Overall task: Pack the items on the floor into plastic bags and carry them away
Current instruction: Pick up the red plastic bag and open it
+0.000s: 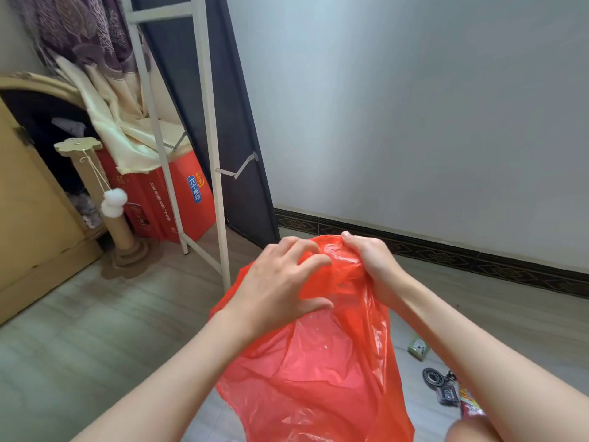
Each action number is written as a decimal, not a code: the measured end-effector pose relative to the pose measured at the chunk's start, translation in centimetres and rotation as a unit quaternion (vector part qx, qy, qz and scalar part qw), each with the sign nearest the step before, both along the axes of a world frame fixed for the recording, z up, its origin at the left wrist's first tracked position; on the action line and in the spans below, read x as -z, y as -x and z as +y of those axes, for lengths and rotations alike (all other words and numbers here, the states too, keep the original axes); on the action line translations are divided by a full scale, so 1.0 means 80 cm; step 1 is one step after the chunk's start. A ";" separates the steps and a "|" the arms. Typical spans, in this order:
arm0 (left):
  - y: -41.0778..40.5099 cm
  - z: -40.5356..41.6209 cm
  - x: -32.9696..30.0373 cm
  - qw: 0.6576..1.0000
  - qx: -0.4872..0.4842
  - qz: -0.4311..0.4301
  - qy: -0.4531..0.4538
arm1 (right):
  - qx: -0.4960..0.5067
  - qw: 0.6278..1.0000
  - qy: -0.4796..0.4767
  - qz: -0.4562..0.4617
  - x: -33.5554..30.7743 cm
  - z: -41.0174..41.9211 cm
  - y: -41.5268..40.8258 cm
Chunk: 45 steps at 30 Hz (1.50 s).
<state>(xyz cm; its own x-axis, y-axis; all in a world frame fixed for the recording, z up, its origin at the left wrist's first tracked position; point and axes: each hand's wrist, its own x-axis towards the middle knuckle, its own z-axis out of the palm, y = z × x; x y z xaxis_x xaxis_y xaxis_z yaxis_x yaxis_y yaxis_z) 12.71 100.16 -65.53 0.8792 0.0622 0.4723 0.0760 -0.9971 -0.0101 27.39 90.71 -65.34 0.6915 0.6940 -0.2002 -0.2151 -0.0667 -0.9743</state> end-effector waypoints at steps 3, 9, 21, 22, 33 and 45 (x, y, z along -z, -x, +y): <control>-0.016 -0.016 0.002 0.998 -0.012 -0.056 -0.014 | -0.011 1.000 -0.017 0.021 -0.006 0.000 0.009; -0.013 -0.005 -0.007 0.954 -0.221 -0.080 0.185 | -0.026 0.969 0.105 -0.221 -0.004 -0.014 0.009; 0.028 0.044 -0.022 0.927 -0.264 -0.082 0.253 | -0.031 0.909 0.331 -0.252 0.007 -0.008 0.017; 0.030 0.044 -0.021 0.925 -0.279 -0.075 0.248 | -0.025 0.911 0.325 -0.252 0.007 -0.009 0.018; 0.038 0.043 -0.034 0.895 -0.297 -0.129 0.307 | -0.065 0.906 0.272 -0.316 -0.003 -0.004 0.036; 0.052 0.069 -0.017 0.925 -0.253 -0.104 0.264 | -0.031 0.999 -0.016 -0.010 -0.020 -0.043 -0.019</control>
